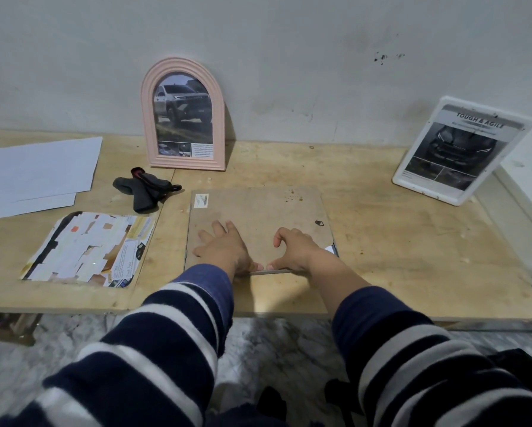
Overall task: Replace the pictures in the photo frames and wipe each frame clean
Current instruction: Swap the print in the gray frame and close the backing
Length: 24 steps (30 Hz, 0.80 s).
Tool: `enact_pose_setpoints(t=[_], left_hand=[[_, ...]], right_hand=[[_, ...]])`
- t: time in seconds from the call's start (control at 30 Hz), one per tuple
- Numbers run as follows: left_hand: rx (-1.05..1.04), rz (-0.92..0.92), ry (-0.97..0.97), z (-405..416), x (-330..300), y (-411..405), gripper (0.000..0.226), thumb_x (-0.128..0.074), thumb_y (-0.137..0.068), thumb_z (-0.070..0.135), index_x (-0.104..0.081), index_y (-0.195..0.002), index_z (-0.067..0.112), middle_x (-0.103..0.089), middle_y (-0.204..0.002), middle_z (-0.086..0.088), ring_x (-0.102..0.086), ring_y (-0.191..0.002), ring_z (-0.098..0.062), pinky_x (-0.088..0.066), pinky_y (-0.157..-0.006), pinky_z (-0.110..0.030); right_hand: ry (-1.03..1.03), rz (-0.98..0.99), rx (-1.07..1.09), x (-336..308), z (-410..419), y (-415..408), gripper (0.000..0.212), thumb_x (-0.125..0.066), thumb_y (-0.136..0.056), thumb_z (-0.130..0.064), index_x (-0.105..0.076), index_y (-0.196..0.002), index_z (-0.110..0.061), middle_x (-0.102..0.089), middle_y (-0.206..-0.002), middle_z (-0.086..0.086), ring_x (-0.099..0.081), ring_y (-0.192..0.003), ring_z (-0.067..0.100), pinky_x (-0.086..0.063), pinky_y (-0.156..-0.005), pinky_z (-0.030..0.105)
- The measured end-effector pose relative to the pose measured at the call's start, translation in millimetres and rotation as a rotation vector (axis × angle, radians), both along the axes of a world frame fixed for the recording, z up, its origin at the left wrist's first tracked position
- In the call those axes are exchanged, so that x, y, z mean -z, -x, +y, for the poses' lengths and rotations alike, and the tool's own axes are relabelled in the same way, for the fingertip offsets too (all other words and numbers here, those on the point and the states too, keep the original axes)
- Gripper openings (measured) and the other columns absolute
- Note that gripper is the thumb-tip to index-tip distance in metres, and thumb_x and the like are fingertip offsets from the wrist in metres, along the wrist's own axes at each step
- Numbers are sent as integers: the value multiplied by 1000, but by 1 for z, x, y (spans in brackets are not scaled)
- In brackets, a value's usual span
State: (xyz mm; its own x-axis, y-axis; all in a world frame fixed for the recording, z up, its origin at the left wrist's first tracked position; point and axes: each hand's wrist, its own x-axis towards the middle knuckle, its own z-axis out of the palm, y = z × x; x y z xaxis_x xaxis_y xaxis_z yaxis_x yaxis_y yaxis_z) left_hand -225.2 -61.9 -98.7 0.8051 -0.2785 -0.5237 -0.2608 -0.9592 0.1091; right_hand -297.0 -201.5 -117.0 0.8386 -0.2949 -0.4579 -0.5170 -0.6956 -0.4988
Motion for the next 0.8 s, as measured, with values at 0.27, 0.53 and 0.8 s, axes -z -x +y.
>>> enact_pose_setpoints(t=[0.27,0.53,0.8], left_hand=[[-4,0,-7,0,0,0,124,-80,-65,56,0,-153,20,-7,-152,-9,-12,-139,-40,-32,-106,-58],[122,83,6,-26,-22,0,111,-71,-77,28,10,-153,18,11,-158,-8,-3,-144,-40,-16,-114,-60],[434,-12,199,-92,-2,8,60,-56,-87,22,-33,-143,27,3,-161,2,5,-146,-31,-10,-115,-60]], right_hand=[[-7,-29,23,2,2,2,43,-82,-70,-32,-49,-96,-25,-44,-104,-1,-39,-98,19,-42,-83,33],[234,-282,456,3,-30,42,38,-45,-87,0,-59,-117,-19,-54,-120,2,-51,-109,21,-45,-88,32],[79,-340,615,26,-54,68,31,-46,-92,-5,-65,-117,-12,-60,-118,12,-58,-106,28,-41,-80,27]])
